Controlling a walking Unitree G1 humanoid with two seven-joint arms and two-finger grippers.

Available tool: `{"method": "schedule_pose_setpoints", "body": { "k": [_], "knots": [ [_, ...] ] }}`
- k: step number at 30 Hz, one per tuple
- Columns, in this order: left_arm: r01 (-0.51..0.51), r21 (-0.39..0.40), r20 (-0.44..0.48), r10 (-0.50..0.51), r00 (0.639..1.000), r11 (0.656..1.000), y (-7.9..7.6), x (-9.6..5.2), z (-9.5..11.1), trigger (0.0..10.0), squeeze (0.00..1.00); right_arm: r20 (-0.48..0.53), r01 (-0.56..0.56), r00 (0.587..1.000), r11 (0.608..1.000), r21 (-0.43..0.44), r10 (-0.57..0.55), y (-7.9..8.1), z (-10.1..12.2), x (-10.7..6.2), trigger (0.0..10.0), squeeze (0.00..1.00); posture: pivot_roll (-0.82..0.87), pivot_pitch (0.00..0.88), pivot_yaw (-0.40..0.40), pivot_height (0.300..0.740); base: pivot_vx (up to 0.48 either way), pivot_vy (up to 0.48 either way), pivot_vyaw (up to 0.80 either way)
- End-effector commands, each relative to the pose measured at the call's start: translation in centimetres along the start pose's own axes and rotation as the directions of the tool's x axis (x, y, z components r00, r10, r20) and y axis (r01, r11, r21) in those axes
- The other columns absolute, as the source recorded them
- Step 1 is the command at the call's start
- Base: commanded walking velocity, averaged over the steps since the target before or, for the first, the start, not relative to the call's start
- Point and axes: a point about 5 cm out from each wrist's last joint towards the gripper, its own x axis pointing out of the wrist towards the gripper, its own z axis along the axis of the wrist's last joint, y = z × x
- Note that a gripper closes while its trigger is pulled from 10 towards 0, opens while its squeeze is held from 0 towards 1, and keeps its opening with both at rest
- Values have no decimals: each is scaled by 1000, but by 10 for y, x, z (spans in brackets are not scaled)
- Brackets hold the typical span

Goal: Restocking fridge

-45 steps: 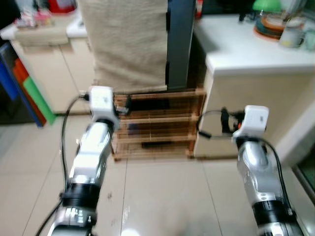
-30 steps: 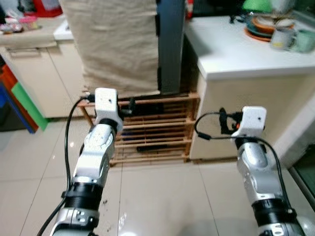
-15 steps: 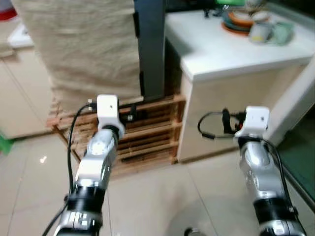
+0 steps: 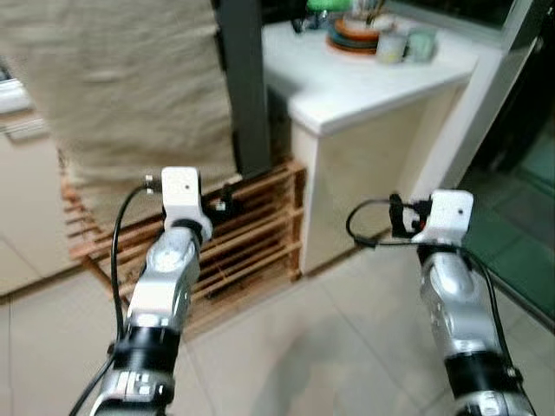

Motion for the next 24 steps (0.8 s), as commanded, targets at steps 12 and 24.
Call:
{"method": "schedule_pose_setpoints", "body": {
  "k": [12,24],
  "knots": [
    [7,-18,14,-7,1000,1000,-2,0,2,10000,0,28,5,1000,1000,-6,-5,-7,7,1,10000,0,-55,0,57,740,0,480,-656],
    [-8,-21,14,9,1000,1000,2,0,1,10000,0,81,-28,996,999,-26,30,-3,15,-5,10000,0,-56,0,56,740,0,480,-782]
  ]
}}
